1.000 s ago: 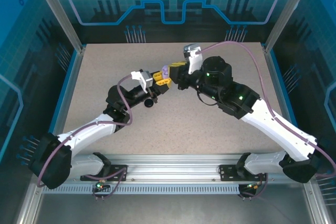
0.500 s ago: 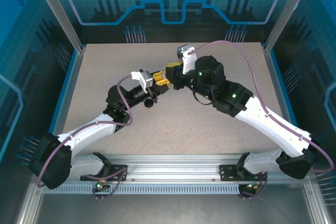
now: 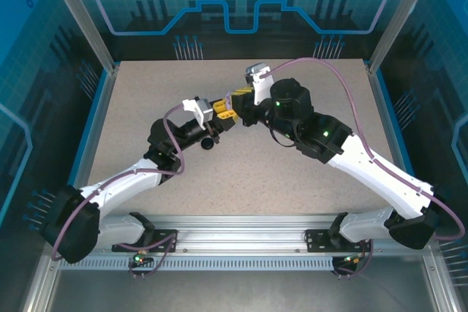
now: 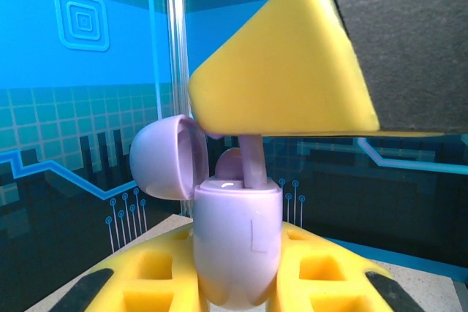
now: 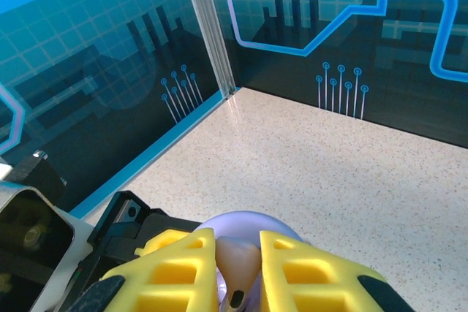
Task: Insert wireless bluetooth earbuds into charging case
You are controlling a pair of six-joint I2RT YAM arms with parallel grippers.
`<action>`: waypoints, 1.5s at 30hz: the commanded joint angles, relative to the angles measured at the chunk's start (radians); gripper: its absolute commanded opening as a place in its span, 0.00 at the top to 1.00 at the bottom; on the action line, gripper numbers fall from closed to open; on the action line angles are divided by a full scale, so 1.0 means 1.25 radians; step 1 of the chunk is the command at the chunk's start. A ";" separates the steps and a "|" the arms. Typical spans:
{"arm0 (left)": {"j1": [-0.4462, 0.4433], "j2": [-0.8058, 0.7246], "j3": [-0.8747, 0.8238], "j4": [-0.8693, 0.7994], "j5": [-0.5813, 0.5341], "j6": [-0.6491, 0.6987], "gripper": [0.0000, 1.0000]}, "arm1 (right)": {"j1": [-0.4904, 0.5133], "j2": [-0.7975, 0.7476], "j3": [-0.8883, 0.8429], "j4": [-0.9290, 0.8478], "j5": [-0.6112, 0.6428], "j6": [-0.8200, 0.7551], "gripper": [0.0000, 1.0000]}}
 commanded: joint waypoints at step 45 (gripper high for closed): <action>-0.005 -0.006 -0.002 0.035 0.010 0.003 1.00 | -0.050 0.020 0.144 -0.105 -0.001 0.058 0.40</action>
